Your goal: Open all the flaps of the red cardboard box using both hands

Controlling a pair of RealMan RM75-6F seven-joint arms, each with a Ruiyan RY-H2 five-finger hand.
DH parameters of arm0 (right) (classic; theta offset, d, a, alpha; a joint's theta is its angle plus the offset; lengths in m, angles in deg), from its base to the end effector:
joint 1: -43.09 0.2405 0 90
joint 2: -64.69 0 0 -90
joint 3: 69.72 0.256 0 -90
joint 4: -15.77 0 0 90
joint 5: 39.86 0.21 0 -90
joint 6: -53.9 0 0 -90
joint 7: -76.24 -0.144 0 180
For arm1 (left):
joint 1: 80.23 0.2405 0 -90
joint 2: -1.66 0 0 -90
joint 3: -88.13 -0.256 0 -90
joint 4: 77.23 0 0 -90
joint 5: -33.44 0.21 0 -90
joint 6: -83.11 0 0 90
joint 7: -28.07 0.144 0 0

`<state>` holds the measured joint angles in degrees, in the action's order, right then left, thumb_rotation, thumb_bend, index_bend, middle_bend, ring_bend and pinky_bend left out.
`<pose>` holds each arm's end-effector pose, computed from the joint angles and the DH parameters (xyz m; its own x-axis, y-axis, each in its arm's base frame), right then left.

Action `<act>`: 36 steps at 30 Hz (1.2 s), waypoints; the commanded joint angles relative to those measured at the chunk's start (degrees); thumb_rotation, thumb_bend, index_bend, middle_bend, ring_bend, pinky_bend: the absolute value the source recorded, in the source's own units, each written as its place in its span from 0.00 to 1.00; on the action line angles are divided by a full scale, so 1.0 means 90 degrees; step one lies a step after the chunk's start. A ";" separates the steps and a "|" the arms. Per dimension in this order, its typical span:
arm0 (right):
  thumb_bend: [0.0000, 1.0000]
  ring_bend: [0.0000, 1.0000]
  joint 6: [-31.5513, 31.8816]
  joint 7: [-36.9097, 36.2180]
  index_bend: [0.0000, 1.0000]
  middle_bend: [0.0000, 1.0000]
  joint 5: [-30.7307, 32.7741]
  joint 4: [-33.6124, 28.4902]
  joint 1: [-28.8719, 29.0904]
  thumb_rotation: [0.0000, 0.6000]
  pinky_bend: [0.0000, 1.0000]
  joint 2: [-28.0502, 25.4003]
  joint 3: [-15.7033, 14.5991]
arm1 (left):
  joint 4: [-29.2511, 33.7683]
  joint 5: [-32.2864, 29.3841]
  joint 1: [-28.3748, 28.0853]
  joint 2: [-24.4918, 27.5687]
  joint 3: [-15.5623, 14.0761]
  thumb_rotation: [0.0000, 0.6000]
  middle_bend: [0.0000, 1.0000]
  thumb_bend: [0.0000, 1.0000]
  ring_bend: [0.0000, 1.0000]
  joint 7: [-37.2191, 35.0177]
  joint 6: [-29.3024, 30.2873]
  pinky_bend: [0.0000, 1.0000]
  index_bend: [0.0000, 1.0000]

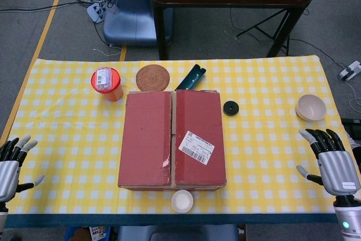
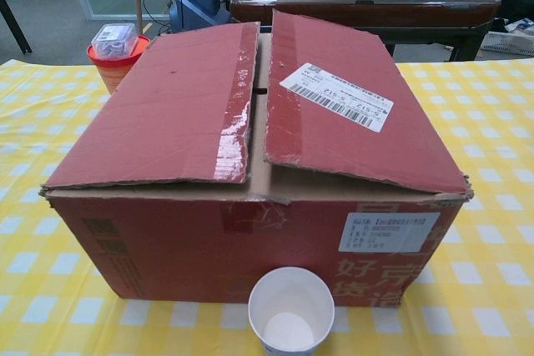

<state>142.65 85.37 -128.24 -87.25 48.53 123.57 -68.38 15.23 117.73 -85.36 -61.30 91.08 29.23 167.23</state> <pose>-0.2721 -0.1753 0.1744 0.4552 0.0407 0.8894 -0.8874 -0.0615 0.4570 -0.3159 0.1829 0.1652 0.4276 0.0145 0.9039 0.9038 0.0154 -0.4278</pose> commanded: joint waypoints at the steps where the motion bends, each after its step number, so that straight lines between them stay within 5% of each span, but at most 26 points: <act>1: 0.05 0.13 -0.0030 -0.0010 0.15 0.17 -0.0014 0.0003 0.0007 1.00 0.10 0.0002 0.0014 | 0.0014 -0.0011 -0.0003 -0.0011 0.0001 1.00 0.09 0.09 0.02 0.0022 -0.0004 0.00 0.20; 12: 0.08 0.13 -0.0256 -0.0091 0.15 0.19 -0.0394 -0.0376 0.0211 1.00 0.12 -0.0378 0.0110 | 0.0037 -0.0019 0.0015 0.0004 0.0009 1.00 0.09 0.09 0.02 0.0043 0.0053 0.00 0.21; 17: 0.42 0.13 -0.0888 -0.0039 0.17 0.23 -0.0706 -0.0968 0.0750 1.00 0.17 -0.0908 0.0288 | 0.0070 0.0032 0.0066 0.0026 -0.0027 1.00 0.09 0.09 0.02 0.0047 0.0131 0.00 0.21; 21: 0.52 0.14 -0.1557 0.0096 0.19 0.24 -0.0662 -0.1533 0.1309 1.00 0.18 -0.1221 0.0572 | 0.0055 -0.0006 0.0141 0.0044 -0.0060 1.00 0.09 0.09 0.02 0.0008 0.0182 0.00 0.21; 25: 0.74 0.14 -0.2314 0.0093 0.20 0.25 -0.0478 -0.2000 0.1981 1.00 0.18 -0.1334 0.0926 | 0.0029 -0.0021 0.0214 0.0085 -0.0082 1.00 0.09 0.09 0.02 -0.0053 0.0249 0.00 0.21; 36: 1.00 0.16 -0.4316 0.1164 0.27 0.30 0.0919 -0.1859 0.3951 1.00 0.18 -0.0460 0.1701 | -0.0075 -0.0031 0.0328 0.0119 -0.0095 1.00 0.09 0.09 0.02 -0.0212 0.0355 0.00 0.22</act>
<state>106.83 93.29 -122.87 -104.86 80.97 116.99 -54.71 14.55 117.45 -82.41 -60.22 90.23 27.33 170.43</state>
